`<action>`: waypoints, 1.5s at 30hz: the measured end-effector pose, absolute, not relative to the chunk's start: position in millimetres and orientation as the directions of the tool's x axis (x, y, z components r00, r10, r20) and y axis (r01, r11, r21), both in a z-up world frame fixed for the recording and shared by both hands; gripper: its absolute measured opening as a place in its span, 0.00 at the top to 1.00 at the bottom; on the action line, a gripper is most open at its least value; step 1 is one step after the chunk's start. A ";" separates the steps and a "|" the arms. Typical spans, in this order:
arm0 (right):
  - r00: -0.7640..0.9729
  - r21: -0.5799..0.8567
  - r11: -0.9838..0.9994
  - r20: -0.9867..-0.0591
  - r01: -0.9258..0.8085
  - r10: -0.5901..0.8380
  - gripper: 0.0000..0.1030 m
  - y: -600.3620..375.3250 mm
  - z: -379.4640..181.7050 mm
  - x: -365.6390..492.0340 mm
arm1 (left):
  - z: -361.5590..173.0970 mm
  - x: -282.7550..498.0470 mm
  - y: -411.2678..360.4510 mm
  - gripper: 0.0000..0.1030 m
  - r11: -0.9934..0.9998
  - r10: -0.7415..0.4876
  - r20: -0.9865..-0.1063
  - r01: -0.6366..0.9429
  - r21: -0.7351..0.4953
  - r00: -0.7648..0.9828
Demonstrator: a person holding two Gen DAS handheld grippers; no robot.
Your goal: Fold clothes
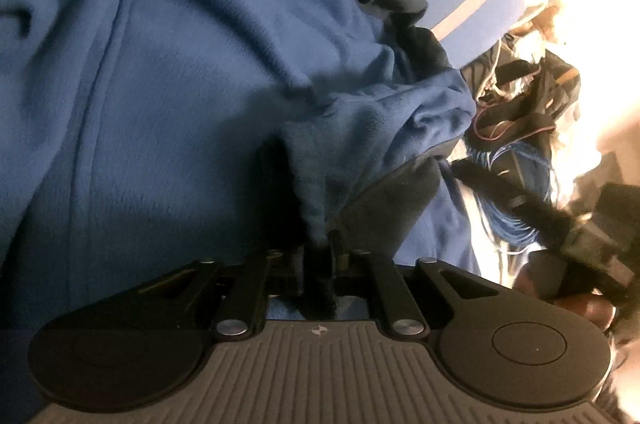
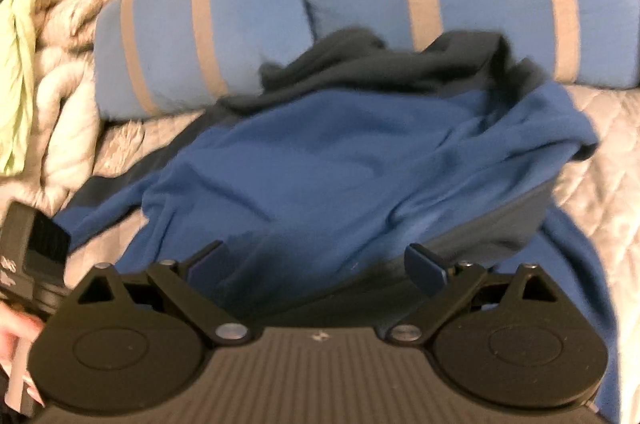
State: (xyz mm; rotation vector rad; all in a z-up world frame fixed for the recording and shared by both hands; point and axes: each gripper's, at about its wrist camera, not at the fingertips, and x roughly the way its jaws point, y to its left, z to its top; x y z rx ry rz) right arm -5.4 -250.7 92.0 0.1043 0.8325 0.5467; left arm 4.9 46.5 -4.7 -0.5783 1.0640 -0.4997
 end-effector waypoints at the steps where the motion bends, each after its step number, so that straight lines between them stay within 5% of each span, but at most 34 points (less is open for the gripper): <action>1: 0.529 0.283 0.865 -0.698 -0.415 0.482 0.04 -245.6 85.4 -4.3 | 0.7 4.6 47.0 0.66 0.755 -0.630 -0.657 0.126 -0.644 0.414; 3: 0.512 0.242 0.878 -0.736 -0.412 0.443 0.04 -238.3 74.0 -4.5 | 11.4 3.5 48.3 0.44 0.771 -0.613 -0.651 0.160 -0.616 0.448; 5: 0.501 0.194 0.888 -0.766 -0.417 0.403 0.04 -232.1 65.0 -5.7 | 19.4 0.6 54.9 0.35 0.777 -0.597 -0.626 0.167 -0.607 0.502; 16: 0.487 0.106 0.900 -0.811 -0.423 0.325 0.04 -227.5 55.5 -7.4 | -4.6 21.8 67.5 0.33 0.727 -0.619 -0.560 0.133 -0.673 0.550; 17: 0.484 0.106 0.902 -0.815 -0.418 0.320 0.03 -228.2 54.5 -6.6 | -7.3 22.0 67.8 0.34 0.711 -0.634 -0.537 0.146 -0.688 0.556; 20: 0.479 0.113 0.906 -0.818 -0.408 0.318 0.03 -229.8 53.5 -5.8 | -12.4 26.6 65.5 0.72 0.675 -0.670 -0.509 0.159 -0.720 0.540; 24: 0.481 0.119 0.906 -0.816 -0.405 0.322 0.03 -231.0 56.5 -6.7 | -2.9 27.9 60.1 0.81 0.697 -0.653 -0.520 0.167 -0.698 0.551; 30: 0.507 0.180 0.914 -0.785 -0.363 0.356 0.01 -243.6 76.8 -5.8 | 70.6 22.6 31.6 0.86 0.871 -0.478 -0.489 0.320 -0.374 0.729; 34: 0.538 0.219 0.908 -0.747 -0.357 0.391 0.01 -255.2 95.4 -6.6 | 136.9 -20.4 6.6 0.87 0.932 -0.353 -0.209 0.363 0.012 0.912; 36: 0.584 0.191 0.915 -0.719 -0.356 0.378 0.00 -263.1 107.7 -8.4 | 139.9 -59.1 -18.3 0.87 0.880 -0.331 -0.050 0.328 0.343 0.942; 38: 0.650 0.116 0.938 -0.693 -0.326 0.312 0.00 -274.2 116.5 -10.3 | 118.1 -91.6 -43.5 0.87 0.734 -0.349 0.014 0.264 0.626 0.937; 41: 0.704 0.024 0.960 -0.675 -0.279 0.222 0.00 -291.6 120.4 -8.9 | 60.3 -120.6 -61.6 0.87 0.502 -0.404 -0.109 0.320 0.803 0.908; 45: 0.700 -0.073 0.907 -0.662 -0.415 0.267 0.00 -292.3 119.6 -14.1 | -0.7 -146.3 -63.8 0.87 0.270 -0.430 -0.322 0.460 0.846 0.844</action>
